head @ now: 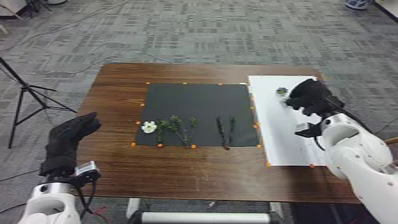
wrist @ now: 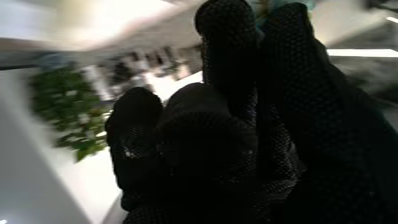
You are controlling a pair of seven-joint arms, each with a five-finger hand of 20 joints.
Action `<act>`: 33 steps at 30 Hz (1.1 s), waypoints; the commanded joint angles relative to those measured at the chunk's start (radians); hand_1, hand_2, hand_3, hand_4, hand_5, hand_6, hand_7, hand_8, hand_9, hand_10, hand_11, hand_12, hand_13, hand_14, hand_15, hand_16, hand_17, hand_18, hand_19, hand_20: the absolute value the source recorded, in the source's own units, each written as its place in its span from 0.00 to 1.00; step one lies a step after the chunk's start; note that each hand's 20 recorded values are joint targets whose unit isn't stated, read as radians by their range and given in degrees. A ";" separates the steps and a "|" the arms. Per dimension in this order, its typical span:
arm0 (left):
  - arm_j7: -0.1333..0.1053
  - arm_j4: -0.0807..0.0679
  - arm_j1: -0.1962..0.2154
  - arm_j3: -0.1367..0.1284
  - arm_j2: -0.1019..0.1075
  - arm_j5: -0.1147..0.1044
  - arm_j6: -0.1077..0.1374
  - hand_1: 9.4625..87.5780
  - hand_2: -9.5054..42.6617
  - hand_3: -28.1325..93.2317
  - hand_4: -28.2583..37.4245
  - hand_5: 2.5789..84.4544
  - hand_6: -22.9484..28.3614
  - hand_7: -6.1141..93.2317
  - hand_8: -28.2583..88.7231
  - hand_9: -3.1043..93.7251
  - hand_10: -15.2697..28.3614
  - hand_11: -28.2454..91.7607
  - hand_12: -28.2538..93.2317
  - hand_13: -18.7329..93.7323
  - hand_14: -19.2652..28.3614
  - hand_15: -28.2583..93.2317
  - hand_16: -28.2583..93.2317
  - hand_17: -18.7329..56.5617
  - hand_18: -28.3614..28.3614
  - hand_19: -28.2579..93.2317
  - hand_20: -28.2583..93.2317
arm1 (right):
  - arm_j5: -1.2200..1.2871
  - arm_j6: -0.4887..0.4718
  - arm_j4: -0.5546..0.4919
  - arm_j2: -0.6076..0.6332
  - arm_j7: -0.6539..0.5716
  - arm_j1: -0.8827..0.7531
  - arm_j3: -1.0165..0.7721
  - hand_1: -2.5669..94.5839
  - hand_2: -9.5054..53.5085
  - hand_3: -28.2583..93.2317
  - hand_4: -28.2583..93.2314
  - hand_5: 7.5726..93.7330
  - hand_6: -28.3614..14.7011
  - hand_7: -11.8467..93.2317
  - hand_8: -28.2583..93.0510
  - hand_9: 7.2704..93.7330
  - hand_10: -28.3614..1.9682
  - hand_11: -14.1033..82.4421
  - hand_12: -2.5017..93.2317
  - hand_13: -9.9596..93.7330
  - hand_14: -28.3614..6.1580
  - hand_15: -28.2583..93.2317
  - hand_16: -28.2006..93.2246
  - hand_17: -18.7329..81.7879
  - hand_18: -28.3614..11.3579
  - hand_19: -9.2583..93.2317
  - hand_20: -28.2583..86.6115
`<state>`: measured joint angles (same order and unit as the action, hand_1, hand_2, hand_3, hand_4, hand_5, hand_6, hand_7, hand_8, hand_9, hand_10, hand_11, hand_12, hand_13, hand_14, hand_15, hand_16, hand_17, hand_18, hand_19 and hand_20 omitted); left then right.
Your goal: Arrange flowers
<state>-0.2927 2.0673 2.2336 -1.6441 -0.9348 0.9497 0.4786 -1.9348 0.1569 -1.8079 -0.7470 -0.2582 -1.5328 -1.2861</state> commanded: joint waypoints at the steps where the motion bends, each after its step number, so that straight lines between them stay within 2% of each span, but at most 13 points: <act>1: -0.012 0.003 0.008 -0.002 0.003 -0.012 0.029 0.21 0.30 0.80 0.00 0.63 0.49 0.21 0.16 0.58 0.68 0.41 0.32 0.55 0.77 0.40 0.22 0.34 0.72 0.36 0.38 | -0.019 -0.207 -0.016 -0.197 0.123 0.400 0.281 0.63 0.00 0.72 0.10 0.82 0.64 0.33 0.34 0.98 0.64 0.33 0.37 0.99 0.77 0.70 0.54 0.83 0.38 1.00 0.74; 4: -0.018 -0.004 -0.013 0.014 0.013 -0.021 0.052 0.21 0.31 0.80 0.00 0.64 0.50 0.21 0.16 0.58 0.68 0.41 0.32 0.54 0.75 0.38 0.22 0.33 0.71 0.34 0.37 | -0.093 -0.347 0.019 -0.291 0.174 0.506 0.380 0.63 0.00 0.72 0.10 0.82 0.64 0.33 0.34 0.98 0.64 0.32 0.36 0.99 0.78 0.70 0.54 0.83 0.38 1.00 0.75; 8: -0.018 -0.003 -0.044 0.040 0.029 -0.039 0.116 0.16 0.52 0.78 0.00 0.64 0.50 0.21 0.16 0.58 0.69 0.40 0.31 0.53 0.74 0.35 0.22 0.33 0.69 0.32 0.36 | -0.181 -0.449 0.077 -0.402 0.224 0.600 0.480 0.63 0.00 0.72 0.10 0.82 0.65 0.32 0.33 0.98 0.64 0.30 0.36 0.99 0.78 0.70 0.54 0.82 0.38 1.00 0.75; 10: -0.023 -0.005 -0.062 0.060 0.038 -0.048 0.162 0.17 0.71 0.74 0.00 0.65 0.49 0.20 0.16 0.59 0.69 0.40 0.31 0.52 0.74 0.34 0.22 0.33 0.68 0.32 0.36 | -0.210 -0.490 0.108 -0.450 0.236 0.625 0.511 0.63 0.00 0.72 0.09 0.82 0.66 0.33 0.33 0.98 0.64 0.30 0.36 0.99 0.78 0.70 0.54 0.82 0.38 1.00 0.75; 12: -0.025 -0.003 -0.076 0.080 0.042 -0.056 0.227 0.21 0.77 0.71 0.00 0.64 0.50 0.20 0.16 0.60 0.69 0.39 0.30 0.52 0.72 0.33 0.22 0.33 0.67 0.32 0.36 | -0.232 -0.560 0.149 -0.516 0.253 0.632 0.507 0.63 0.00 0.72 0.09 0.82 0.67 0.33 0.33 0.98 0.64 0.29 0.36 0.99 0.78 0.70 0.54 0.82 0.37 1.00 0.75; 15: -0.034 -0.009 -0.098 0.105 0.050 -0.077 0.285 0.21 0.80 0.72 0.00 0.59 0.53 0.19 0.15 0.57 0.67 0.37 0.29 0.48 0.68 0.32 0.21 0.33 0.65 0.31 0.35 | -0.234 -0.590 0.207 -0.599 0.246 0.627 0.495 0.63 0.00 0.72 0.09 0.82 0.67 0.33 0.32 0.97 0.62 0.28 0.35 0.99 0.78 0.70 0.54 0.82 0.38 1.00 0.75; 17: -0.043 -0.013 -0.104 0.103 0.051 -0.102 0.270 0.20 0.80 0.73 0.00 0.56 0.53 0.18 0.15 0.53 0.66 0.36 0.28 0.46 0.65 0.31 0.21 0.33 0.63 0.31 0.35 | -0.254 -0.558 0.248 -0.641 0.242 0.621 0.496 0.63 0.00 0.72 0.09 0.82 0.68 0.33 0.32 0.97 0.62 0.27 0.34 0.99 0.78 0.70 0.54 0.82 0.38 1.00 0.75; 21: -0.032 -0.037 -0.159 0.141 0.045 -0.096 0.262 0.19 0.80 0.73 0.00 0.56 0.53 0.19 0.15 0.52 0.67 0.37 0.27 0.45 0.64 0.31 0.20 0.32 0.63 0.31 0.35 | -0.401 -0.485 0.367 -0.729 0.296 0.593 0.473 0.62 0.00 0.72 0.08 0.82 0.68 0.33 0.31 0.98 0.62 0.27 0.33 0.99 0.78 0.70 0.54 0.82 0.38 1.00 0.75; 23: -0.040 -0.033 -0.160 0.147 0.046 -0.099 0.256 0.19 0.80 0.74 0.00 0.57 0.53 0.19 0.15 0.52 0.67 0.37 0.27 0.46 0.65 0.31 0.20 0.32 0.63 0.31 0.35 | -0.456 -0.476 0.393 -0.761 0.295 0.565 0.465 0.62 0.00 0.72 0.08 0.82 0.68 0.33 0.31 0.98 0.62 0.27 0.32 0.99 0.78 0.70 0.54 0.83 0.38 1.00 0.75; 24: -0.079 0.002 -0.084 0.113 0.052 -0.121 0.250 0.19 0.80 0.74 0.00 0.57 0.53 0.19 0.15 0.52 0.67 0.37 0.27 0.46 0.65 0.31 0.20 0.32 0.64 0.31 0.35 | -0.427 -0.455 0.347 -0.735 0.235 0.551 0.525 0.62 0.00 0.72 0.08 0.82 0.68 0.33 0.31 0.98 0.62 0.26 0.32 0.99 0.78 0.71 0.54 0.83 0.38 1.00 0.75; 25: -0.060 -0.014 -0.122 0.135 0.047 -0.108 0.248 0.18 0.80 0.74 0.00 0.57 0.53 0.19 0.15 0.52 0.67 0.37 0.27 0.46 0.65 0.31 0.20 0.32 0.64 0.31 0.35 | -0.480 -0.468 0.387 -0.768 0.267 0.536 0.491 0.62 0.00 0.72 0.08 0.82 0.68 0.33 0.30 0.98 0.62 0.26 0.31 0.99 0.78 0.71 0.54 0.83 0.38 1.00 0.76; 26: -0.065 -0.017 -0.132 0.144 0.046 -0.114 0.248 0.18 0.80 0.74 0.00 0.58 0.53 0.19 0.15 0.52 0.67 0.37 0.27 0.46 0.66 0.31 0.20 0.32 0.64 0.31 0.35 | -0.523 -0.468 0.406 -0.786 0.284 0.524 0.480 0.63 0.00 0.72 0.08 0.82 0.69 0.33 0.30 0.98 0.63 0.25 0.31 1.00 0.78 0.71 0.53 0.83 0.38 1.00 0.76; 33: -0.057 -0.018 -0.159 0.183 0.044 -0.099 0.228 0.18 0.79 0.74 0.00 0.58 0.53 0.19 0.15 0.53 0.67 0.38 0.27 0.46 0.66 0.31 0.21 0.32 0.65 0.32 0.35 | -0.696 -0.460 0.481 -0.846 0.326 0.457 0.430 0.62 0.00 0.72 0.07 0.82 0.70 0.33 0.30 0.97 0.65 0.22 0.29 1.00 0.79 0.71 0.53 0.84 0.38 1.00 0.76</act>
<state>-0.3455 2.0334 2.0831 -1.4900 -0.8836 0.8434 0.7345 -2.5170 -0.2877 -1.3827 -1.5328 0.0378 -0.9982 -0.8369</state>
